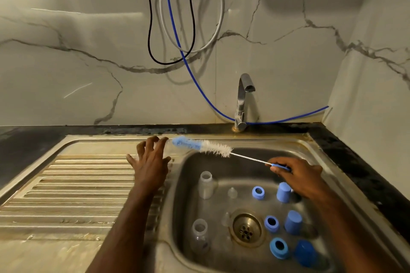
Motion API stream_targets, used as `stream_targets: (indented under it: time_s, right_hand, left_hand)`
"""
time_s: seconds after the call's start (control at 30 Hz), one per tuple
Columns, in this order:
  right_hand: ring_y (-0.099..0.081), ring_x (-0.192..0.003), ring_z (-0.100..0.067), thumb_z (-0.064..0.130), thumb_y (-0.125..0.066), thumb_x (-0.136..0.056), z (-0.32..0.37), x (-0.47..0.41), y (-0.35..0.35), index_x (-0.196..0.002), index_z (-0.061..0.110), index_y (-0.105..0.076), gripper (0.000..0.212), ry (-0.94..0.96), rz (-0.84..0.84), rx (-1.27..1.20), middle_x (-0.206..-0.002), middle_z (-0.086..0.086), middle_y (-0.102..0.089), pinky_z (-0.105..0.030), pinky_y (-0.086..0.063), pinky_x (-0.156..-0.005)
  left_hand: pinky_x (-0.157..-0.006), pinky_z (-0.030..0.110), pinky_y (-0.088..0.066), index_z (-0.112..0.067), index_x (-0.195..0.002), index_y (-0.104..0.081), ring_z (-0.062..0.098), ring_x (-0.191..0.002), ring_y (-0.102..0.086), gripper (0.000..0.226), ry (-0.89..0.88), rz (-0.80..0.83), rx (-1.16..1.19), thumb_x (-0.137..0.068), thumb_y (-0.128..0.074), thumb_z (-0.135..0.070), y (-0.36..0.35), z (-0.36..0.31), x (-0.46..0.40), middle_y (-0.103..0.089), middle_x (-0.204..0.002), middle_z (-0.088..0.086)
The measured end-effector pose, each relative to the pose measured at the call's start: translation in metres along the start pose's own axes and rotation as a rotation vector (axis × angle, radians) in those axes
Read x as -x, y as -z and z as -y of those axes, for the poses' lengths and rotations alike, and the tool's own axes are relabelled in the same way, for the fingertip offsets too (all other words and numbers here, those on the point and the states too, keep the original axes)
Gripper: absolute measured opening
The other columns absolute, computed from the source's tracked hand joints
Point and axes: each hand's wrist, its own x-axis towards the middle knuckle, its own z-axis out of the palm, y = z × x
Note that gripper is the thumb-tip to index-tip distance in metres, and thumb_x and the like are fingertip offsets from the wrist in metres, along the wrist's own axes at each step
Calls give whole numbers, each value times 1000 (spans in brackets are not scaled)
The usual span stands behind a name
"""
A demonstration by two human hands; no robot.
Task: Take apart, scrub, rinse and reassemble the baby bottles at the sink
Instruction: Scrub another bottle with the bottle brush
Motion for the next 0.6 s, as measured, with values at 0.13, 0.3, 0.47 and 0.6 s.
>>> stream_targets:
  time_s: [0.13,0.3,0.47,0.6]
  right_hand:
    - [-61,-108,-4,55,-61,-91,-9,-3,-3,-94,74,-55,21,23,52,-16,-102,33,-66,-55,-39,-104]
    - [-60,-110,-5,41,-65,-94,3,3,8,-103,52,-67,14,46,21,-8,-100,31,-63,-44,-37,-107]
    - [-58,-105,-3,46,-66,-92,5,7,12,-95,60,-61,15,53,-59,62,-90,37,-56,-50,-36,-104]
    - [-58,-107,-4,45,-66,-93,7,7,12,-93,61,-59,18,77,-81,83,-90,38,-56,-49,-34,-103]
  left_hand:
    - [-113,66,-26,-35,-153,-33,26,-144,-10,69,28,15,-1,-94,-68,-37,-1,2,-1,-22,-158,0]
    - [-112,64,-29,-37,-151,-36,25,-144,-10,67,12,23,13,-93,-70,-36,-1,-2,0,-21,-156,0]
    - [-112,60,-30,-36,-153,-35,26,-143,-15,69,60,19,1,-93,-70,-38,0,2,1,-23,-154,4]
    - [-110,58,-31,-36,-152,-37,27,-142,-17,69,56,12,0,-92,-71,-38,1,3,1,-27,-153,4]
